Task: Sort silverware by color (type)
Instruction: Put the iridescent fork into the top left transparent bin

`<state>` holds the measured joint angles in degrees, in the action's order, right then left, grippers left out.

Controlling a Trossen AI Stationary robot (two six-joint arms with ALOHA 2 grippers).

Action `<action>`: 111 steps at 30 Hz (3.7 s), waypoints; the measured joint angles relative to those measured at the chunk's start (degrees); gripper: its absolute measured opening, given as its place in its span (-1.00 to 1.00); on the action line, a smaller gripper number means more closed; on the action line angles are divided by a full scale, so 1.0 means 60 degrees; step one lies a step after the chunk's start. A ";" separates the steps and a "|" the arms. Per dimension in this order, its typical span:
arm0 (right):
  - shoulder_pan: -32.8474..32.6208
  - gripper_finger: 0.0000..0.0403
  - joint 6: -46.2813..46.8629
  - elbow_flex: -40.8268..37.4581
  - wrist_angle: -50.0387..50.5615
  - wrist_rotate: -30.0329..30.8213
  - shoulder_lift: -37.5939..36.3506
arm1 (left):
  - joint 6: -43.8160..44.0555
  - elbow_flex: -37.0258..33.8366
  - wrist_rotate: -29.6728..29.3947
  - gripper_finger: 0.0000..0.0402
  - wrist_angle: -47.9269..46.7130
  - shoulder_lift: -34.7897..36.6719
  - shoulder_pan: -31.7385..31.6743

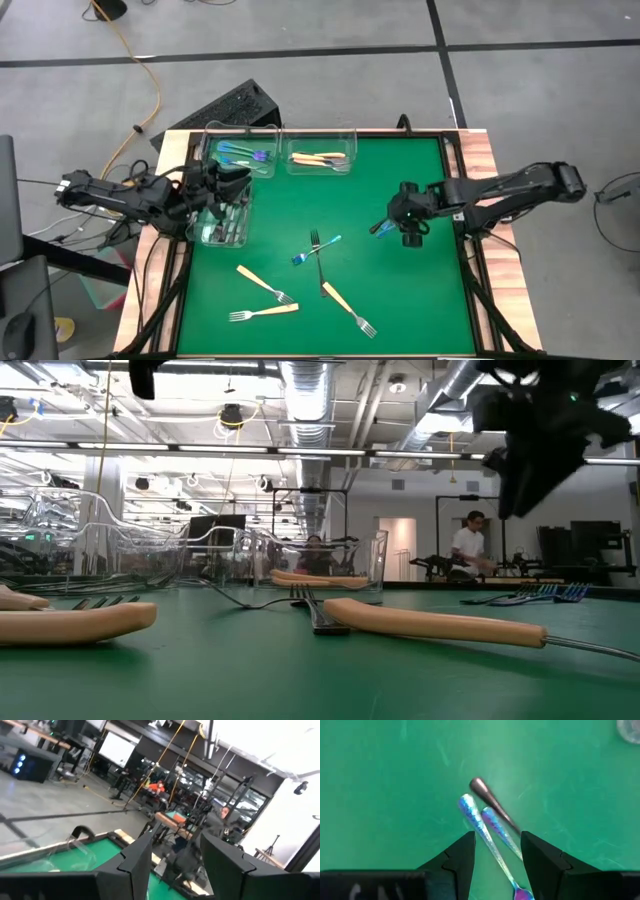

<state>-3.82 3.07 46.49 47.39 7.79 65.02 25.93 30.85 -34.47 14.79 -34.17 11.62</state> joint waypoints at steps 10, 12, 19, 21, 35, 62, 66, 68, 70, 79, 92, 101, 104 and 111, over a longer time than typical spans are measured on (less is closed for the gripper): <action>-0.0761 -0.13 0.0811 -0.1500 -0.1132 0.0046 0.0228 | -0.0489 0.0002 0.0196 -0.24 0.0379 -0.0017 0.0000; -0.0819 -0.13 0.1135 -0.1658 -0.1216 0.0120 0.0314 | -0.0527 0.0003 0.0199 -0.24 0.0375 -0.0030 -0.0002; -0.0799 -0.13 0.2351 -0.2067 -0.1716 0.0259 0.0636 | -0.0638 0.0004 0.0192 -0.24 0.0370 -0.0056 0.0000; -0.0801 -0.13 0.2560 -0.2155 -0.1838 0.0470 0.0771 | -0.0641 0.0003 0.0192 -0.24 0.0364 -0.0058 0.0000; -0.0706 -0.13 0.3465 -0.2323 -0.2174 0.0485 0.2356 | -0.0714 0.0004 0.0112 -0.24 0.0379 -0.0055 0.0000; -0.0331 -0.13 0.4410 -0.1230 -0.2265 0.0714 0.2297 | -0.1035 0.0004 0.0458 -0.24 0.0385 0.0293 0.0000; -0.0338 -0.13 0.5433 -0.1232 -0.1984 0.0551 0.2338 | -0.1120 0.0004 0.0458 -0.24 0.0368 0.0711 -0.0003; -0.0363 -0.13 0.5862 -0.1230 -0.1907 0.0318 0.2253 | -0.1220 0.0004 0.0458 -0.24 0.0364 0.0901 -0.0003; -0.0356 -0.13 0.6200 -0.1216 -0.1922 0.0081 0.2182 | -0.1231 0.0004 0.0458 -0.24 0.0361 0.1064 -0.0004; 0.0096 -0.13 0.9313 -0.1208 -0.0796 0.0237 0.2183 | -0.1069 0.0004 0.0453 -0.24 -0.0216 0.1656 -0.0004; 0.0762 -0.13 1.5431 -0.1208 -0.0212 0.1130 0.2174 | -0.1020 0.0004 -0.0005 -0.24 -0.0190 0.1704 -0.0004; 0.0740 -0.13 1.7329 -0.1369 0.0487 0.1266 0.2319 | -0.0983 0.0004 -0.0081 -0.24 -0.0190 0.1705 -0.0004; 0.0561 -0.13 1.8089 -0.1667 0.0110 0.1271 0.2497 | -0.0983 0.0004 -0.0078 -0.24 -0.0190 0.1705 -0.0004; 0.0485 -0.15 1.9037 -0.1948 -0.0413 0.1338 0.2992 | -0.1071 0.0004 -0.0118 -0.24 -0.0179 0.1705 -0.0004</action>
<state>-0.91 117.29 34.81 44.91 15.82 82.97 19.51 30.87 -35.18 13.71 -23.94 11.60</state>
